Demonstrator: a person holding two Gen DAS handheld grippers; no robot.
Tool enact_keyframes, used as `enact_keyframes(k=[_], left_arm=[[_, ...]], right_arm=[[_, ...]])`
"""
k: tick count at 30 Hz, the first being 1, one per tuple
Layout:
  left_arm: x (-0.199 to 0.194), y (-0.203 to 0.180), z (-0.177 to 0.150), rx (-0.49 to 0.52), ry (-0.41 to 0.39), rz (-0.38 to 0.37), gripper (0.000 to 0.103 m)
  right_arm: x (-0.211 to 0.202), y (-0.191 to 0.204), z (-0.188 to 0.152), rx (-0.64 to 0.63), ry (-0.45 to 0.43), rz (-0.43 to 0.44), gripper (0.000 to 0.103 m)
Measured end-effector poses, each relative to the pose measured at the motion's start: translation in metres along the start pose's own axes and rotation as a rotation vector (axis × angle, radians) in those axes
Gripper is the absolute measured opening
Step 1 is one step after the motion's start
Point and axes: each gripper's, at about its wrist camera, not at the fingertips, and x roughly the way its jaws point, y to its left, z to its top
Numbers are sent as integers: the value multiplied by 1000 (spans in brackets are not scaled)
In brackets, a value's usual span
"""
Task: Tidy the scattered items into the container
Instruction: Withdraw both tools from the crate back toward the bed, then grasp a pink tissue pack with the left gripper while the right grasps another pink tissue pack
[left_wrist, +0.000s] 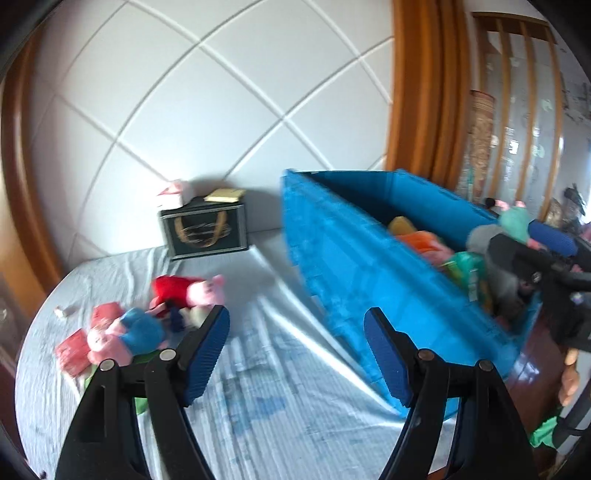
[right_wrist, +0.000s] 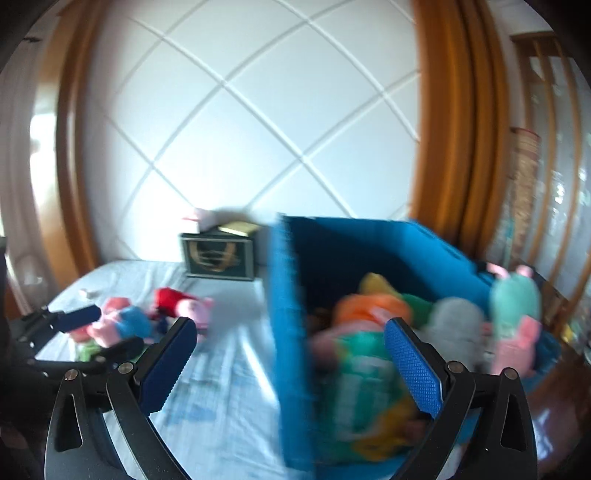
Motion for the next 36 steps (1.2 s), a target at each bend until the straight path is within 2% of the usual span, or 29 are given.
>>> enact_keyframes(k=[7, 12, 17, 25, 28, 31, 34, 36], left_arm=[[-7, 131, -41, -78, 71, 174, 75], [2, 214, -79, -179, 165, 304, 75], [9, 274, -115, -274, 241, 404, 75], [21, 329, -149, -370, 354, 519, 75], [31, 345, -154, -413, 383, 532, 75], [47, 355, -154, -409, 412, 535, 75], [66, 371, -153, -419, 432, 508, 75], [83, 385, -153, -420, 446, 483, 75]], right_arm=[[45, 112, -1, -29, 63, 134, 103], [90, 175, -26, -64, 187, 210, 103], [130, 205, -43, -98, 271, 253, 103], [204, 226, -59, -92, 414, 340, 103], [228, 241, -59, -124, 439, 356, 103], [252, 261, -58, -126, 484, 351, 103], [269, 284, -55, -129, 526, 394, 103], [280, 303, -51, -154, 524, 372, 103]])
